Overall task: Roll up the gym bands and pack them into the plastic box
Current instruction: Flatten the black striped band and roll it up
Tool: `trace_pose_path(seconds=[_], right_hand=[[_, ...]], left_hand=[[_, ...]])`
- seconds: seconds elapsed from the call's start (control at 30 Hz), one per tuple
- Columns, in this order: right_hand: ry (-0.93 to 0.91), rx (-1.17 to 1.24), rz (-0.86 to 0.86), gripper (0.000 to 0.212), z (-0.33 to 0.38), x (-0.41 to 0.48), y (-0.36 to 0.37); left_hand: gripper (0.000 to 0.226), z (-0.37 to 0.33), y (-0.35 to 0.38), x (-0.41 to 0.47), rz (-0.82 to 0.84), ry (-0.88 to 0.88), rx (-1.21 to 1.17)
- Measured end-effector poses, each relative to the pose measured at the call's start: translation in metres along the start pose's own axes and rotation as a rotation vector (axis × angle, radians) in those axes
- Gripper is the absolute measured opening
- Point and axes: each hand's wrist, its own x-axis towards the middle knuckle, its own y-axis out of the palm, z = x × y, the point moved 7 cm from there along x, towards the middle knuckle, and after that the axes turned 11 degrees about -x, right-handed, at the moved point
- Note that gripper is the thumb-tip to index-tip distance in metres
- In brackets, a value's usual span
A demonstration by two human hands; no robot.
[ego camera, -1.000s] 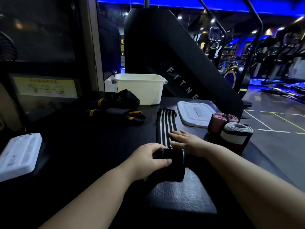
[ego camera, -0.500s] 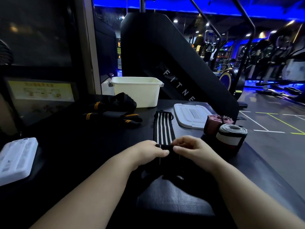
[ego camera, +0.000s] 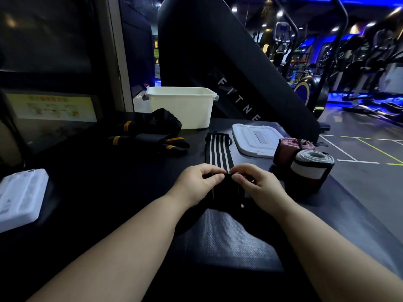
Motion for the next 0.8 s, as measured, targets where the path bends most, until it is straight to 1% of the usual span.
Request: trace_pose_path(seconds=[0.03, 0.07, 0.13, 0.17, 0.2, 0.33, 0.47, 0.57, 0.67, 0.73, 0.8], right_hand=[[0.002, -0.019, 0.033, 0.017, -0.0011, -0.0005, 0.0019], [0.006, -0.046, 0.082, 0.024, -0.0027, -0.0011, 0.0047], [0.017, -0.119, 0.157, 0.053, -0.0064, -0.0018, 0.0089], [0.020, -0.147, 0.163, 0.060, -0.0072, -0.0013, 0.0090], [0.019, -0.159, 0.157, 0.063, -0.0071, -0.0004, 0.0085], [0.017, -0.171, 0.146, 0.064, -0.0069, 0.0018, 0.0081], [0.055, -0.188, 0.137, 0.060, -0.0093, 0.0025, 0.0062], [0.050, -0.171, 0.142, 0.062, -0.0095, 0.0023, 0.0061], [0.033, -0.179, 0.171, 0.068, -0.0098, 0.0014, 0.0075], [0.020, -0.182, 0.166, 0.066, -0.0098, 0.0013, 0.0073], [0.006, -0.127, 0.154, 0.060, -0.0076, 0.0005, 0.0063]], left_hand=[[0.014, 0.0017, -0.0010, 0.0019, -0.005, -0.007, -0.005], [0.015, 0.0035, -0.0014, 0.0034, -0.009, -0.013, -0.007], [0.018, 0.0052, -0.0012, 0.0050, -0.011, -0.018, 0.010], [0.020, 0.0049, -0.0006, 0.0050, -0.011, -0.016, 0.026], [0.021, 0.0041, 0.0004, 0.0049, -0.005, -0.007, 0.035], [0.027, -0.0018, 0.0033, 0.0005, 0.073, 0.045, 0.090], [0.047, 0.0043, 0.0039, -0.0027, 0.162, 0.039, 0.172], [0.041, 0.0055, 0.0004, -0.0028, 0.124, 0.022, 0.099], [0.034, 0.0074, 0.0001, -0.0029, 0.121, -0.018, 0.021], [0.031, 0.0076, 0.0008, -0.0044, 0.123, -0.040, -0.020], [0.029, 0.0076, 0.0006, -0.0050, 0.119, -0.048, -0.015]])
